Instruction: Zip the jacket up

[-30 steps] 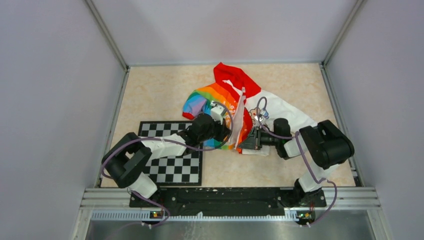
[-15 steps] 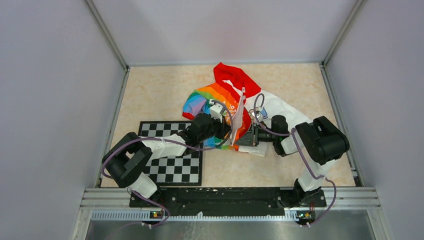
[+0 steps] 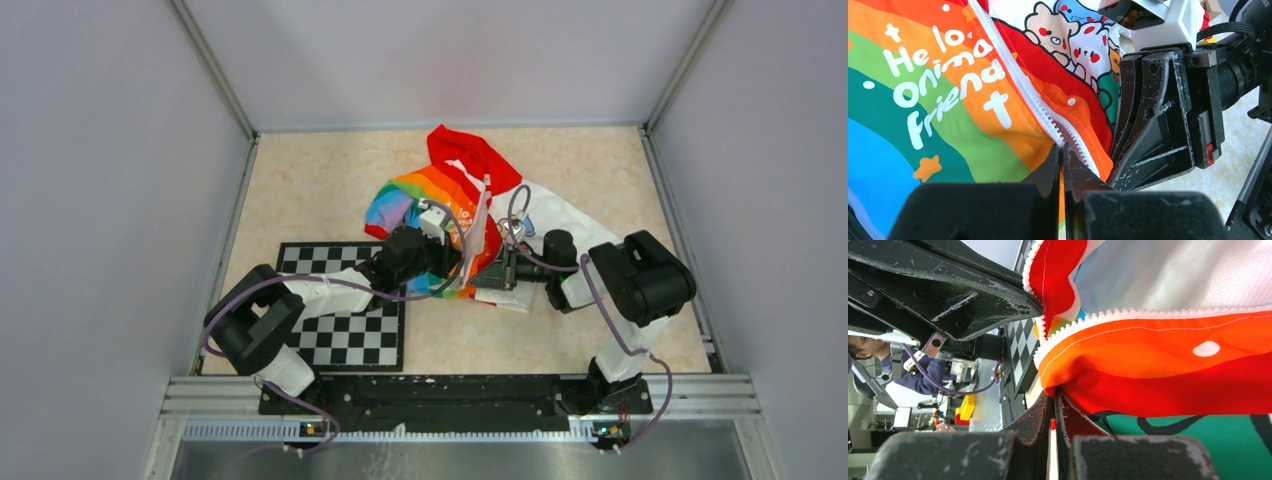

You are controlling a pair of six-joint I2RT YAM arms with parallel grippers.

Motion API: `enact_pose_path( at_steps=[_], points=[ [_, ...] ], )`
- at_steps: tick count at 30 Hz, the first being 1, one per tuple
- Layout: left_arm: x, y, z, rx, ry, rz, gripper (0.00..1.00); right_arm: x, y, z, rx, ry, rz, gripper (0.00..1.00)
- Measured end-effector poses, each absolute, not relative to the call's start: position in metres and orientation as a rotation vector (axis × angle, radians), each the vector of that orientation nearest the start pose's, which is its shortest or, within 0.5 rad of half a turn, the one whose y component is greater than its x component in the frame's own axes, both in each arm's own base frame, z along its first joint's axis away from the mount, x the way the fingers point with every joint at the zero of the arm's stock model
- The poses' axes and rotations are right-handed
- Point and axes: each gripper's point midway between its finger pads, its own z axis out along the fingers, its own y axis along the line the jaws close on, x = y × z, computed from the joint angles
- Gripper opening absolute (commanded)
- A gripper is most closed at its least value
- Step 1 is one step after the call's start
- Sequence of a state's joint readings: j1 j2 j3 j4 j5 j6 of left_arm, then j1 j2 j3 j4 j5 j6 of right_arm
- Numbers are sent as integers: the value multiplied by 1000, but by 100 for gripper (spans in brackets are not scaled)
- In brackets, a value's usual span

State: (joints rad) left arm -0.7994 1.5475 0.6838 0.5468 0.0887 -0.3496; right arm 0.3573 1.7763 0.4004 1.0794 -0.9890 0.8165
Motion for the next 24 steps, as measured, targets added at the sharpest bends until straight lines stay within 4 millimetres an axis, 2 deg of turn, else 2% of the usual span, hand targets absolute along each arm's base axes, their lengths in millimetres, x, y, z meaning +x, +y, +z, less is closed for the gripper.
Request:
enact_pose_path(
  at_steps=[24],
  points=[
    [286,-340,118,511,1903,-868,0,240,254,88,-283,1994,1688,0]
  ],
)
